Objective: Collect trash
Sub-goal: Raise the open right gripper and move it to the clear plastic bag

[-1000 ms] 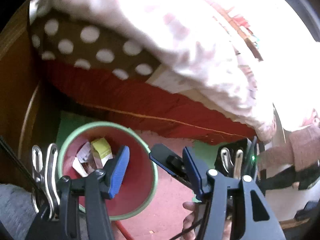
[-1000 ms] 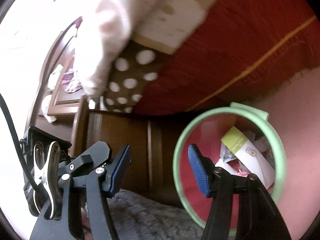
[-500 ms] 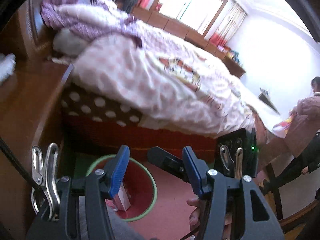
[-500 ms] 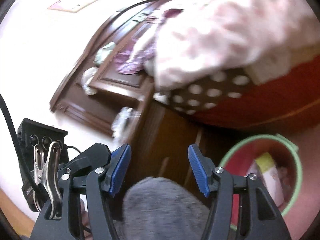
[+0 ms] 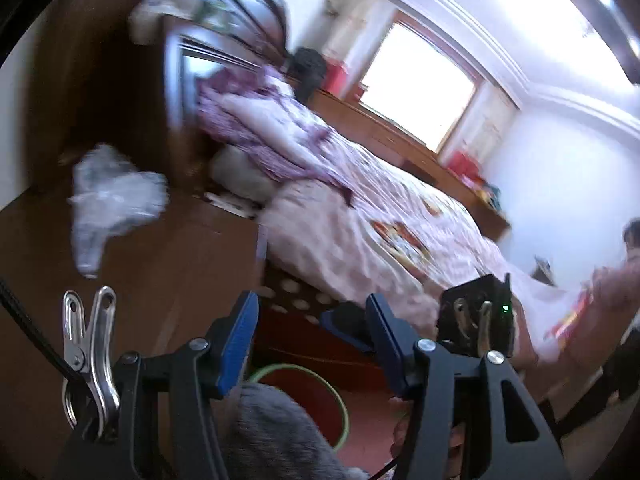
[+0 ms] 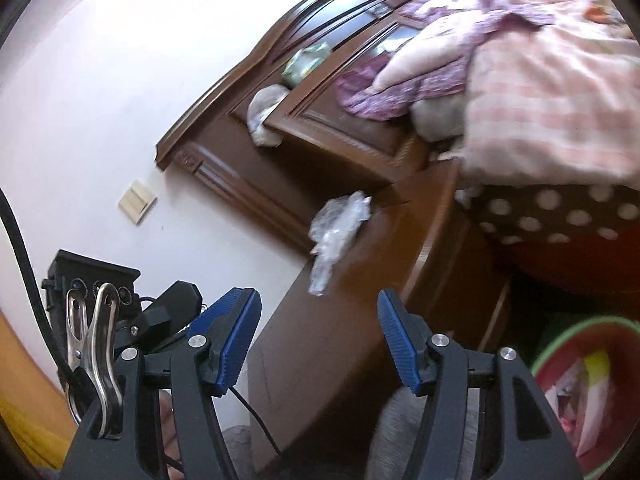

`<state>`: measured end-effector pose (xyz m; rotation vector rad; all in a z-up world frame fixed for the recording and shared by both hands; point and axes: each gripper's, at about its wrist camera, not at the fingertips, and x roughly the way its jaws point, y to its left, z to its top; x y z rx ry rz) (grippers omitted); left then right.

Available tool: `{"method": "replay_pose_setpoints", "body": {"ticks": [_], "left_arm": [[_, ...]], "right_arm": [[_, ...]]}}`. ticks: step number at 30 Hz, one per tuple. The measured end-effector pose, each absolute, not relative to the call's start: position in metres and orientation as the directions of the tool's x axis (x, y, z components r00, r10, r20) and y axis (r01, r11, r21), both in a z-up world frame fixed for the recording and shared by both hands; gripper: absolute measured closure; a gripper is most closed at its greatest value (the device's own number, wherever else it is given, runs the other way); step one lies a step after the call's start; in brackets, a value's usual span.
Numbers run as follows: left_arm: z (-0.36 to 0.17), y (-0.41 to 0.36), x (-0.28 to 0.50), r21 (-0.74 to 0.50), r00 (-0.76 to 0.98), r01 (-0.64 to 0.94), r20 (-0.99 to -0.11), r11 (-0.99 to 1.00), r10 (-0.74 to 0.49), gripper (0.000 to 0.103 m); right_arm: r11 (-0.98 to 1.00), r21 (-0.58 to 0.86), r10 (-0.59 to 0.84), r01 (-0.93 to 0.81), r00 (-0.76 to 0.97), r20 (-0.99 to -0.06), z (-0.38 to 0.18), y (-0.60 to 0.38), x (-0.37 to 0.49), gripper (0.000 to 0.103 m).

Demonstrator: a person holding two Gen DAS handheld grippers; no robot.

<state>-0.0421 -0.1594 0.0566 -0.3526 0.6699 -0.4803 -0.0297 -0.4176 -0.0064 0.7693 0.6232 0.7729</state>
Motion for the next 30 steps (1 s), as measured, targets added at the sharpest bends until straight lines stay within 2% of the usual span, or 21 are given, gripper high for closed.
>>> {"method": "replay_pose_setpoints", "body": {"ticks": [12, 19, 30], "left_arm": [[0.045, -0.060, -0.024, -0.449, 0.744, 0.104, -0.557, 0.887, -0.369, 0.044], [0.036, -0.044, -0.006, -0.347, 0.753, 0.026, -0.610, 0.937, -0.246, 0.044], [0.012, -0.013, 0.051, -0.309, 0.739, -0.134, -0.664, 0.942, -0.113, 0.044]], "right_arm": [[0.592, 0.656, 0.783, -0.468, 0.528, -0.329, 0.031, -0.322, 0.019, 0.041], [0.704, 0.524, 0.706, -0.479, 0.552, -0.444, 0.029, -0.285, 0.048, 0.041], [0.761, 0.464, 0.649, -0.454, 0.559, -0.517, 0.008, -0.259, 0.095, 0.041]]}}
